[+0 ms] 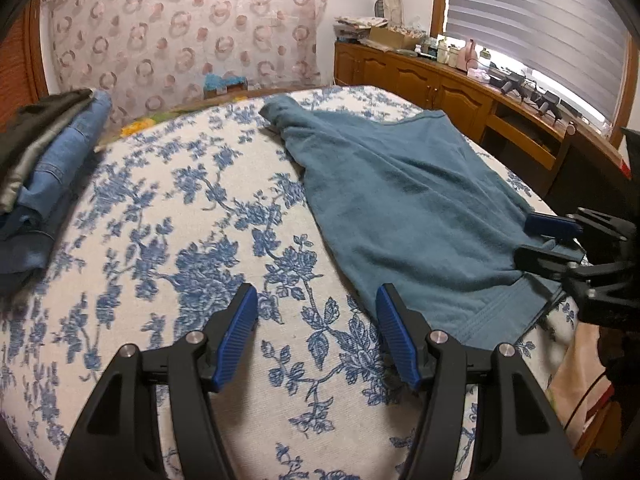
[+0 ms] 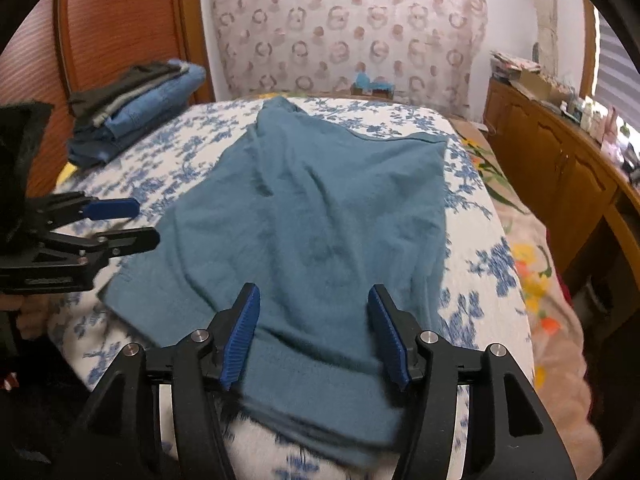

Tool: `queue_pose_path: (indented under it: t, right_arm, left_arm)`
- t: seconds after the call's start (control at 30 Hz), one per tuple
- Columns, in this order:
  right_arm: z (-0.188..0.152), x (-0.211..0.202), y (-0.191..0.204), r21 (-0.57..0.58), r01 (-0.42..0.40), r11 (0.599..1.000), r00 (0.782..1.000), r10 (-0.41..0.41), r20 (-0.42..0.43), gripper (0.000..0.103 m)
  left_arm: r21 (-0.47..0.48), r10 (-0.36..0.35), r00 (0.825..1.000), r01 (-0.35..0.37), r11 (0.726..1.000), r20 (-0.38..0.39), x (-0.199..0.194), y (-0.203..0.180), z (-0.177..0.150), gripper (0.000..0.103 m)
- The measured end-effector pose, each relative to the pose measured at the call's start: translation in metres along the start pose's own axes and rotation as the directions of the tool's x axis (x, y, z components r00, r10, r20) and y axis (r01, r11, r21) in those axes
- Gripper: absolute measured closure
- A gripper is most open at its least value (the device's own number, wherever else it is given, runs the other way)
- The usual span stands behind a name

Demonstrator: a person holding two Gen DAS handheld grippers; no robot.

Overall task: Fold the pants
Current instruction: 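Close the left gripper on the shorts hem while the right gripper grips the opposite edge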

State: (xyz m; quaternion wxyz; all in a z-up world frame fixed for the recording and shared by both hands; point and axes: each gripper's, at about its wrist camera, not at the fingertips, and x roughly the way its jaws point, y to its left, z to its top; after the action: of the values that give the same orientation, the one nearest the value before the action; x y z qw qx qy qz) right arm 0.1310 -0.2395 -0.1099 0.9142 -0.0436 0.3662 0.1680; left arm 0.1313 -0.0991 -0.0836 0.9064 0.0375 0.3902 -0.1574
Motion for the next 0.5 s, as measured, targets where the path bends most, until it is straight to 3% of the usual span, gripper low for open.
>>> queue_pose_path:
  t: [0.23, 0.5]
  right_arm:
    - [-0.021, -0.04, -0.017, 0.048, 0.031, 0.998, 0.999, -0.033, 0.038, 0.045]
    - [-0.037, -0.052, -0.033, 0.109, 0.025, 0.994, 0.999, -0.028, 0.032, 0.047]
  left_arm:
    - [0.011, -0.047, 0.999, 0.047, 0.999, 0.001, -0.019, -0.011, -0.013, 0.041]
    - [0.016, -0.119, 0.991, 0.119, 0.993, 0.06, -0.046, -0.028, -0.018, 0.042]
